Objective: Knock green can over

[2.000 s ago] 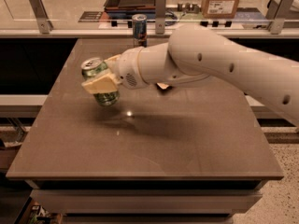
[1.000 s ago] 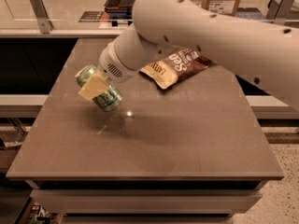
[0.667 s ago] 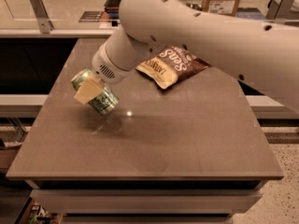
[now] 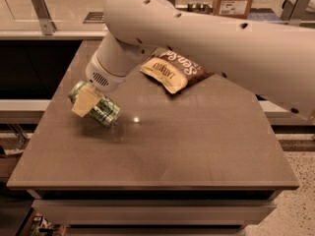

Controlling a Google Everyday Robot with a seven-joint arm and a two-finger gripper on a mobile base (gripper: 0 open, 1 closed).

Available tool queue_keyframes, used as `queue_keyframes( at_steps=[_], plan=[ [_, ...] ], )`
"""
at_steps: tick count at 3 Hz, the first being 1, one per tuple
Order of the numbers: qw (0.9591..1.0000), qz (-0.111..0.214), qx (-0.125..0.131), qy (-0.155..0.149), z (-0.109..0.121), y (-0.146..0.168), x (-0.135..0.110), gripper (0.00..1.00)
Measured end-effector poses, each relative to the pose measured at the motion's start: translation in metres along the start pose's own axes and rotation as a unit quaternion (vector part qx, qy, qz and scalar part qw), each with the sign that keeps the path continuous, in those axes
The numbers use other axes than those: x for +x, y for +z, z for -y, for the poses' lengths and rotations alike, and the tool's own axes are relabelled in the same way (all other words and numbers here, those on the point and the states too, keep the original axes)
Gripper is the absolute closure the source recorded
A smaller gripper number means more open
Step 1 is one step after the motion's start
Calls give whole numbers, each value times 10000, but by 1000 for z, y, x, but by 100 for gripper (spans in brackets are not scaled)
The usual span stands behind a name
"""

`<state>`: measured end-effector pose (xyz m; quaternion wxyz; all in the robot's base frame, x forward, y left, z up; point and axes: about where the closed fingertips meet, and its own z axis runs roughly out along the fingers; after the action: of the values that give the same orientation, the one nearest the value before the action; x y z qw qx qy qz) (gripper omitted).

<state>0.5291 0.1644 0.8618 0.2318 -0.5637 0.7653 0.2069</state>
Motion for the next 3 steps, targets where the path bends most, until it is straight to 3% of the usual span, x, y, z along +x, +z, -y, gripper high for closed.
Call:
queue_keyframes(
  at_steps=[1, 2, 3],
  plan=[
    [9997, -6, -244, 12, 0, 19, 0, 100],
    [9997, -5, -245, 12, 0, 18, 0, 100],
    [9991, 118, -413, -49, -1, 32, -4, 100]
  ],
)
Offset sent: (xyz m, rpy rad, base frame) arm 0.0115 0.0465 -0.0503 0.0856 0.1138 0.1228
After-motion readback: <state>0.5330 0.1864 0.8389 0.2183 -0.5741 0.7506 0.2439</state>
